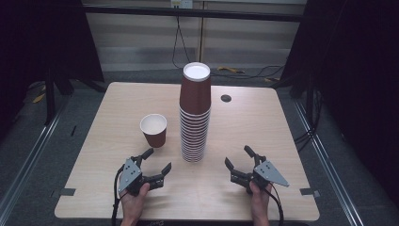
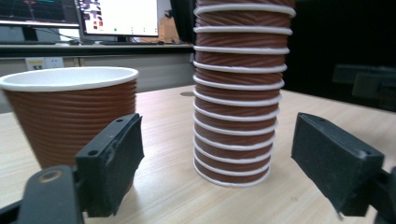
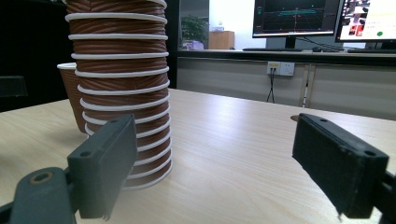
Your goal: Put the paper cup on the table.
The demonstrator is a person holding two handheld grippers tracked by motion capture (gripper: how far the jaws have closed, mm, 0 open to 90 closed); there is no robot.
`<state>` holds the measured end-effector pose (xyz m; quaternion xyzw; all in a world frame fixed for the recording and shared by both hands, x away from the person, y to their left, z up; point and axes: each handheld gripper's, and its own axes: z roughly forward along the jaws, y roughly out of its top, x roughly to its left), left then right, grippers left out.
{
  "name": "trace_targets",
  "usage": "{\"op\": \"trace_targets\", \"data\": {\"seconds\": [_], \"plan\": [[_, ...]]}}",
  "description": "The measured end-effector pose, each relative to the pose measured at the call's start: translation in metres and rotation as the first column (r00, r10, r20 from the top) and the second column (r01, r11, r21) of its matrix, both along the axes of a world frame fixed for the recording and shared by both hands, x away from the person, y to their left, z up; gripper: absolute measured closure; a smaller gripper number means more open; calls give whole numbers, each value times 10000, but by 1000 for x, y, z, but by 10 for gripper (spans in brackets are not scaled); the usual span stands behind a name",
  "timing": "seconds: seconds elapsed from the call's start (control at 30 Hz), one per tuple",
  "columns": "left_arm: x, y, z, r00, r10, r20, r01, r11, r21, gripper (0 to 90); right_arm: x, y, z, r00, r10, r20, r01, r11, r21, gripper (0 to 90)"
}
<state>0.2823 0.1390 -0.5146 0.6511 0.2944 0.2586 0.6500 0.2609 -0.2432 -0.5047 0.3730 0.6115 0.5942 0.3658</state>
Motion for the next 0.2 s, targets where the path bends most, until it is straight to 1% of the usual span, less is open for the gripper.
{"op": "trace_targets", "data": {"seconds": [0.03,0.07,0.1,0.13,0.17,0.2], "plan": [[-2,-1,0,9998,46,215,-47,10000,63,158,0,0,0,10000,-8,0,8,10000,0,135],[-4,-1,-1,9995,121,295,-122,9999,49,158,0,0,0,10000,-30,7,30,10000,5,135],[-3,0,-1,9995,215,224,-214,9998,-33,157,0,0,0,10000,-33,7,33,10000,7,134],[-3,-1,-1,9995,206,226,-206,9998,-3,156,0,0,0,10000,-40,10,40,10000,8,135],[-3,0,-1,9997,84,208,-83,10000,-55,156,0,0,0,10000,-42,8,42,10000,1,135],[-3,0,-1,9997,81,242,-80,10000,-24,155,0,0,0,10000,-50,7,50,10000,12,135]]}}
